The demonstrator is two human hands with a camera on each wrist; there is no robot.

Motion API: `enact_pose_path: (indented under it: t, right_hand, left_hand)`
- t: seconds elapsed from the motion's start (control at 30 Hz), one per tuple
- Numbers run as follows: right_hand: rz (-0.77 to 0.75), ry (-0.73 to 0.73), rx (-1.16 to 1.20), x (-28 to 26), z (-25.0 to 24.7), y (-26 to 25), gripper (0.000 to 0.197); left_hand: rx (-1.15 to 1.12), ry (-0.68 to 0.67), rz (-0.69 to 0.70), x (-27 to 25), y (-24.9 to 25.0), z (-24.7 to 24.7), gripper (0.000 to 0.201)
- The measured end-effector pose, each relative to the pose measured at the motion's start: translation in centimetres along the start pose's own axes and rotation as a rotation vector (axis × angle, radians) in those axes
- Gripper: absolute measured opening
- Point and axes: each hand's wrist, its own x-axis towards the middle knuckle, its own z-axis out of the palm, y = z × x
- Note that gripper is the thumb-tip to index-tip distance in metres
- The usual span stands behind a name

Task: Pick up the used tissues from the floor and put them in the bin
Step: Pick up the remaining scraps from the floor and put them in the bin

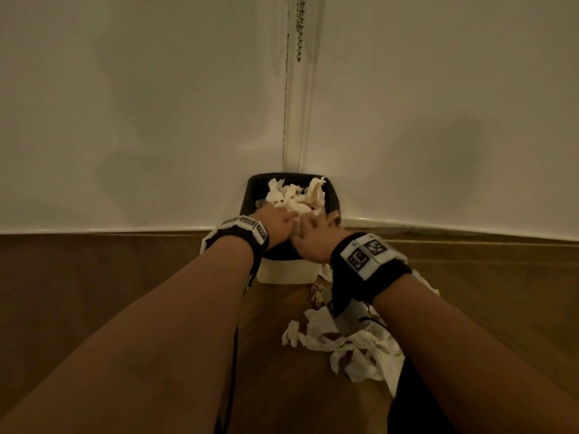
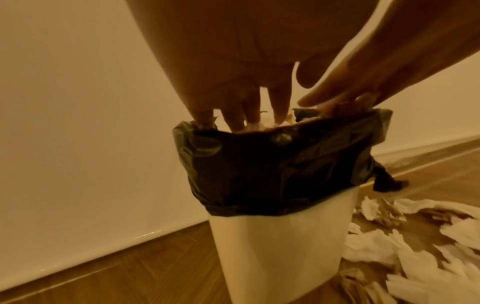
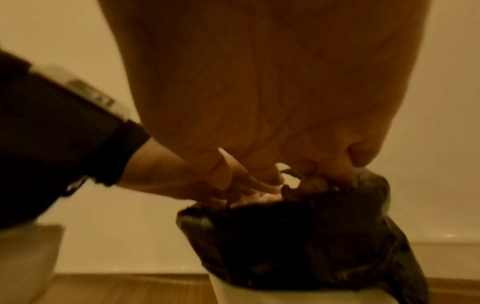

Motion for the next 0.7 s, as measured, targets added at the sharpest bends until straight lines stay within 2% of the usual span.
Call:
enact_pose_path:
  t: [0.13,0.27,0.37,0.47,0.53,0.6,0.7]
  right_hand:
    - [-0.052,-0.075,-0.02,1.6,1.2,-0.9,0.076]
    - [-0.074,-0.179,0.068,4.6,1.2,-0.9,0.064]
    - [-0.013,-0.229,0.134,6.0,1.4,-0.3,0.076]
    - [-0.001,-0.216,0.072,6.6,1.0,0.1,0.085]
    - [-0.025,-0.209,0.013,5.9,0.0,0.1,0.08]
    - [-0.089,-0.148,-0.032,4.9,-0.9,0.0,0.066]
    - [-0.141,-0.026,-0.034,2.7,-2.5,0.0,0.058]
  left_hand:
    - [0.108,-0.094,-0.078,1.2,-0.1,1.6,0.041]
    - [0.118,-0.185,-0.162,2.3,0.0,1.8,0.052]
    - [0.162,-0.236,-0.173,3.0,-0.3,2.0,0.049]
    - [0.31,-0.308,-0.15,3.3,-0.6,1.7,0.069]
    - [0.334,-0.243,-0.076,3.0,0.3,1.4,0.072]
    - [0.326,-0.128,0.007,2.6,0.8,0.9,0.057]
    - [0.138,0.045,-0.06,1.2,0.8,-1.6,0.036]
